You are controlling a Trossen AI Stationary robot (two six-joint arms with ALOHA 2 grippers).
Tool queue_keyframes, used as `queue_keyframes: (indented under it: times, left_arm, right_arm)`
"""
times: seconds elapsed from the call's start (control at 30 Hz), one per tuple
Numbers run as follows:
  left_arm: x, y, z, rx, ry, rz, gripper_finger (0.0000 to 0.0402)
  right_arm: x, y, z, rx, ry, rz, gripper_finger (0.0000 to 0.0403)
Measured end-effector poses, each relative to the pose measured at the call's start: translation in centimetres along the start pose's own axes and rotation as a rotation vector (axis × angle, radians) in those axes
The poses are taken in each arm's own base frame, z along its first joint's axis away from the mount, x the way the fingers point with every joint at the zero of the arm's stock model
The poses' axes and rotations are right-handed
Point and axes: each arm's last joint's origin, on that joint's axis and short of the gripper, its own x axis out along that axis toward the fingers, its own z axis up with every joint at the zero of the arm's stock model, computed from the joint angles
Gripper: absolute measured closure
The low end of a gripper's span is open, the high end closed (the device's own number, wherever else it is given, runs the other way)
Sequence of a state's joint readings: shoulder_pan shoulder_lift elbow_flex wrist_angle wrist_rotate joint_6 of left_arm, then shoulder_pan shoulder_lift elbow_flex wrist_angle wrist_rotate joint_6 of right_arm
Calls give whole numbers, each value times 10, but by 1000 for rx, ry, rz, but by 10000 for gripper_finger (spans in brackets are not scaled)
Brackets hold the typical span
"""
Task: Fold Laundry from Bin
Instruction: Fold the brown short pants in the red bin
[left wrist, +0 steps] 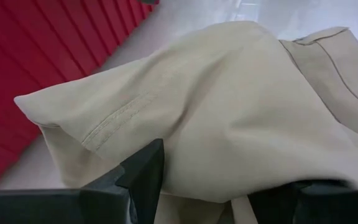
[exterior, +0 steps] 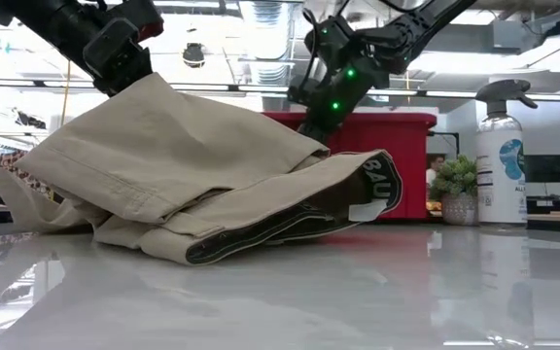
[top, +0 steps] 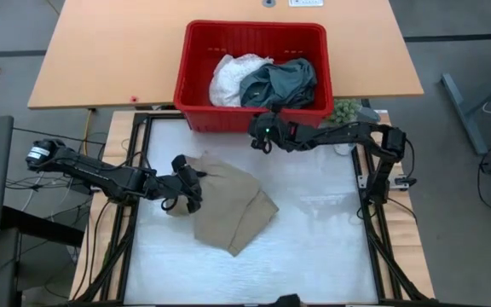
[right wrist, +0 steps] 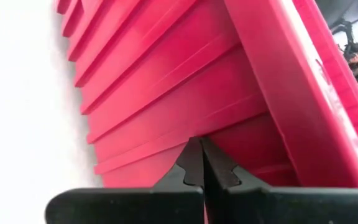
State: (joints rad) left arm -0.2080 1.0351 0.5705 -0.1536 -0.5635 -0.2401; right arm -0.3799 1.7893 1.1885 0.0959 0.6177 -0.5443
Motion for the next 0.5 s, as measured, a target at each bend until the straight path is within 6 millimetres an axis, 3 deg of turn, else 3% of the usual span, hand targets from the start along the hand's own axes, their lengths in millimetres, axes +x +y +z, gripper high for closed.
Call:
queue_keyframes:
  times: [0.3, 0.5]
  left_arm:
    - [0, 1, 0, 3, -7, 27, 208]
    - [0, 1, 0, 11, -11, 44, 208]
  right_arm:
    - [20, -30, -13, 70, 4, -70, 389]
    - [27, -40, -18, 91, -21, -54, 389]
